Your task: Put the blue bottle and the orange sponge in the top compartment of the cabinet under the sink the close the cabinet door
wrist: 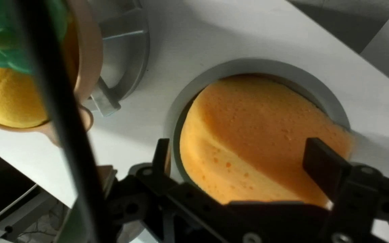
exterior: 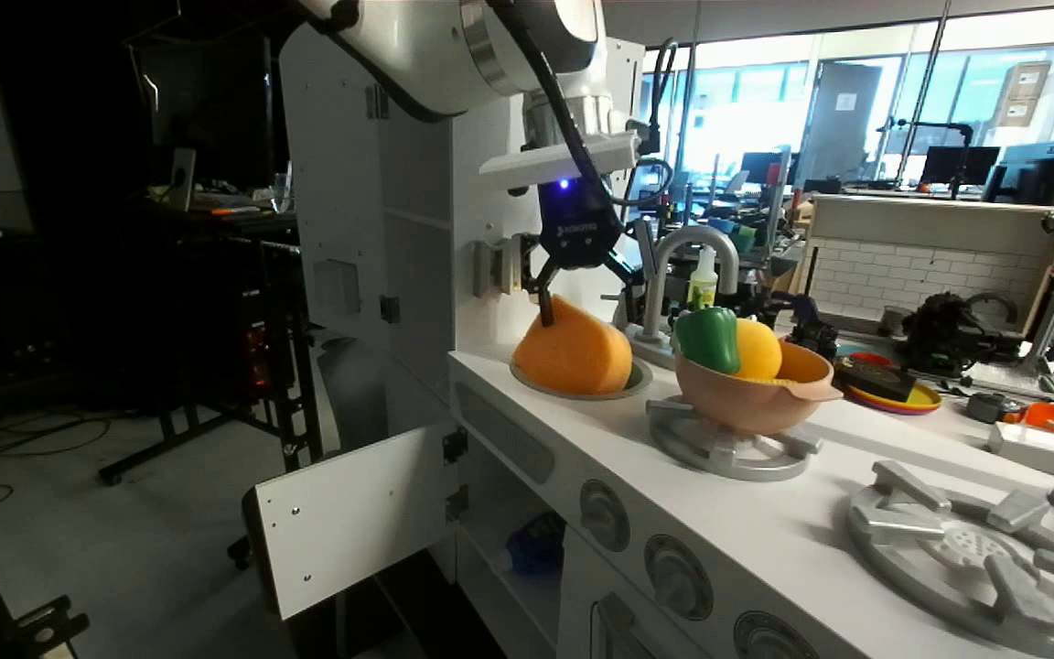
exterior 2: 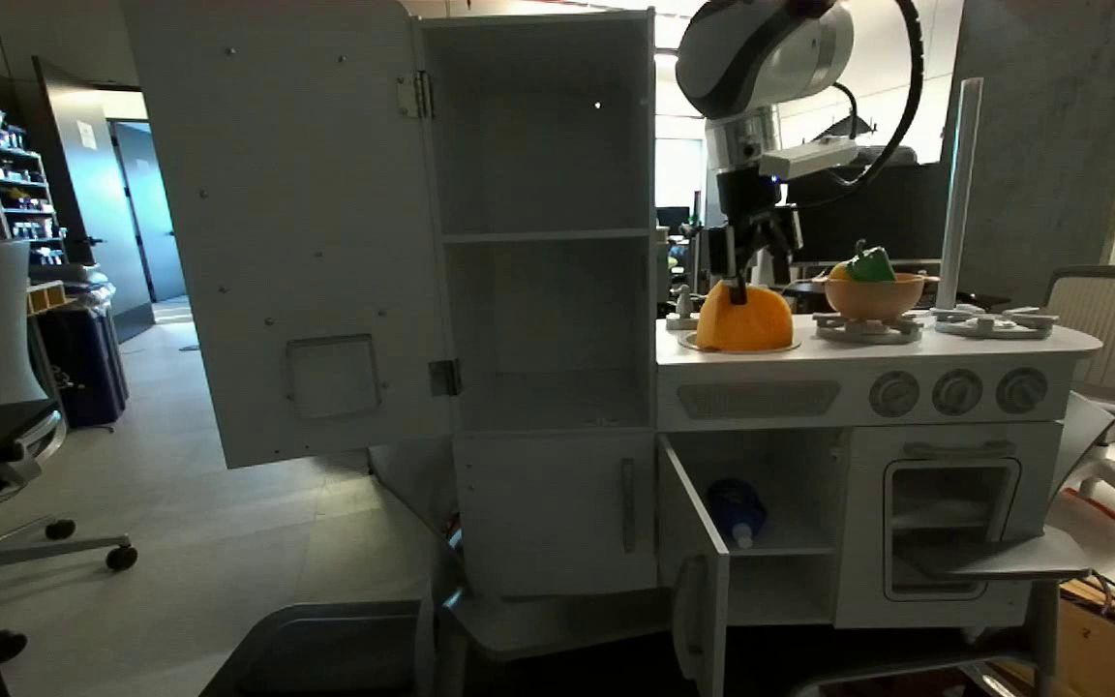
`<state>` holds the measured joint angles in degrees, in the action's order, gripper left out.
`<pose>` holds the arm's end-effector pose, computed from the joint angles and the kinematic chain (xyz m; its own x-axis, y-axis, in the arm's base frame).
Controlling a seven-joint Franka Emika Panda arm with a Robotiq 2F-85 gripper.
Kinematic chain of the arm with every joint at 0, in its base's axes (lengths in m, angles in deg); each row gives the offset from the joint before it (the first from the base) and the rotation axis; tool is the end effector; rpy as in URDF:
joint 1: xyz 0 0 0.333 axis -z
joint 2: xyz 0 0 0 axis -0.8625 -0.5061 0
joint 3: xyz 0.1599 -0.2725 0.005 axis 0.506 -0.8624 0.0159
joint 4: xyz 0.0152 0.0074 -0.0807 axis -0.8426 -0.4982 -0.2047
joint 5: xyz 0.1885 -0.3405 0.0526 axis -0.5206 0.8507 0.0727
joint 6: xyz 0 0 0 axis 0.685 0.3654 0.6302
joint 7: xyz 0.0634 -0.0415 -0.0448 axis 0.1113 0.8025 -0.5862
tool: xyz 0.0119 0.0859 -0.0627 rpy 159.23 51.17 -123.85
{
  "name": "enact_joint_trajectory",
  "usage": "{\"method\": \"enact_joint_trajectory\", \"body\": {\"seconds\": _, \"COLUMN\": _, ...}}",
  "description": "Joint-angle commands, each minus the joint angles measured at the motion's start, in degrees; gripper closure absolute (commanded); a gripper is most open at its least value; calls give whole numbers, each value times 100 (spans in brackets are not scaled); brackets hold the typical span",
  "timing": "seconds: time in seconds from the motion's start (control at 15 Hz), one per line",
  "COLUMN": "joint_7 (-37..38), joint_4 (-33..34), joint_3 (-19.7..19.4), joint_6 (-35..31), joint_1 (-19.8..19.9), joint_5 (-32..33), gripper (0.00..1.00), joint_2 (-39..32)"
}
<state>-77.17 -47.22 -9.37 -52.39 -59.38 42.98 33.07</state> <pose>0.7846 -0.0036 0.2909 0.9603 0.2688 -0.0740 0.2785 -0.9368 0.2117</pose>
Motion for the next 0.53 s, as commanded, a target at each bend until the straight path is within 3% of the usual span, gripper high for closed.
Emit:
{"method": "enact_joint_trajectory", "body": {"seconds": 0.0, "joint_7": -231, "joint_4": 834, "joint_3": -108, "joint_6": 486, "joint_1": -117, "joint_5": -271, "gripper": 0, "joint_2": -516}}
{"method": "enact_joint_trajectory", "body": {"seconds": 0.47, "joint_7": -187, "joint_4": 1378, "joint_3": 92, "joint_6": 317, "joint_1": -45, "joint_5": -377, "gripper": 0, "joint_2": -1081}}
